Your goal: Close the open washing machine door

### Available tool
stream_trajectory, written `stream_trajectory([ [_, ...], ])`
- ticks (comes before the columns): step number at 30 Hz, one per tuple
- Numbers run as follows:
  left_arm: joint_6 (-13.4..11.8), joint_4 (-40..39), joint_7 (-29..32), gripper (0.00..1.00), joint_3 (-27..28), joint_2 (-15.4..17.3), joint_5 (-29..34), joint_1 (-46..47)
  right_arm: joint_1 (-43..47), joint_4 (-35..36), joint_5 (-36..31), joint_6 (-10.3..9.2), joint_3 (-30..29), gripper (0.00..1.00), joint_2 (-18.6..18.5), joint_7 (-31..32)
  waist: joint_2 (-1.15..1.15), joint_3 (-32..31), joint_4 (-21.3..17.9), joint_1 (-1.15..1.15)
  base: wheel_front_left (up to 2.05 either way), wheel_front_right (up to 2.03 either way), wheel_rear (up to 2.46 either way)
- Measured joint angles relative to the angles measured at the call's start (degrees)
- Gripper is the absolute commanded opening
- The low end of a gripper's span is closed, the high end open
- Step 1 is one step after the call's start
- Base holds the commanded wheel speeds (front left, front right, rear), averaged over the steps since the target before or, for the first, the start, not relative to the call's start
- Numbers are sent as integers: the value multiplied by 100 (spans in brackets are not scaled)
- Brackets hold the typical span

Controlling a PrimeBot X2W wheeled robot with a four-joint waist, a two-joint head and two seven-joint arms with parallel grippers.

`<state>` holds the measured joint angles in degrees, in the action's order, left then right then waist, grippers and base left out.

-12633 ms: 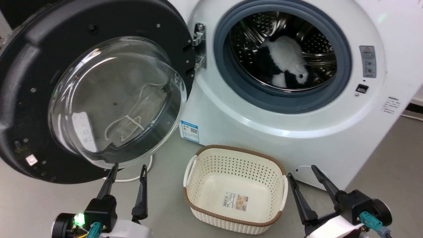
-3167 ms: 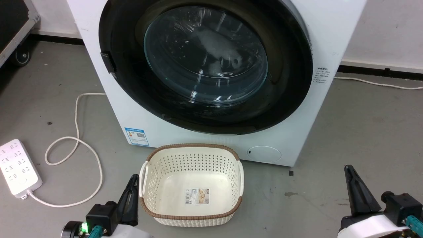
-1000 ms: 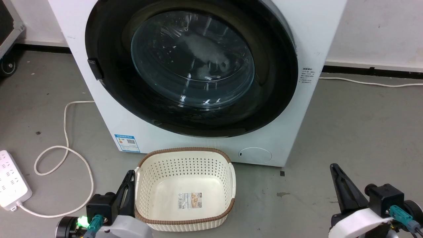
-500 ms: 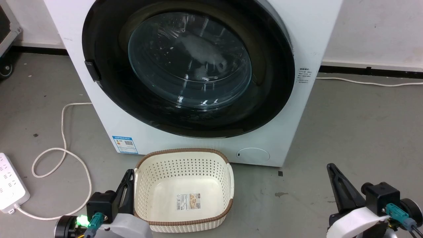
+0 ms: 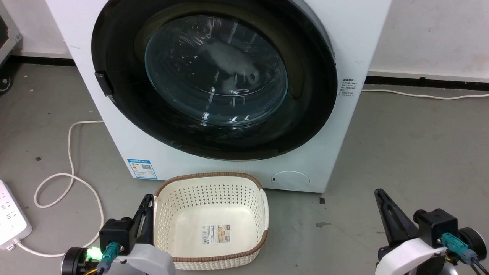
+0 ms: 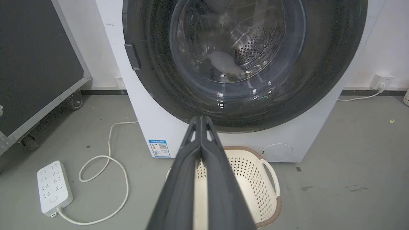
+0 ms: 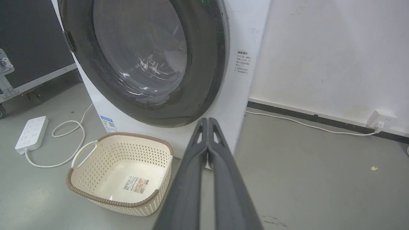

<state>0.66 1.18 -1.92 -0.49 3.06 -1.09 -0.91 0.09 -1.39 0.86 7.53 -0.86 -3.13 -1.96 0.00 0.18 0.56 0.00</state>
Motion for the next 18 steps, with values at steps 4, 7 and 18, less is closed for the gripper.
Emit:
stream_trajectory([
  [4,-2,-22,47,0,10,-2,19,1,0,25,-7,0,22,0,0,47,0,-5,-16,0,0,0,0],
  [7,-7,-40,92,0,16,-3,51,2,0,42,-36,0,36,0,0,92,0,-9,-28,0,0,0,0],
  [18,-51,-90,190,0,37,-13,93,5,0,105,-43,0,88,0,0,194,0,-19,-56,0,0,0,0],
])
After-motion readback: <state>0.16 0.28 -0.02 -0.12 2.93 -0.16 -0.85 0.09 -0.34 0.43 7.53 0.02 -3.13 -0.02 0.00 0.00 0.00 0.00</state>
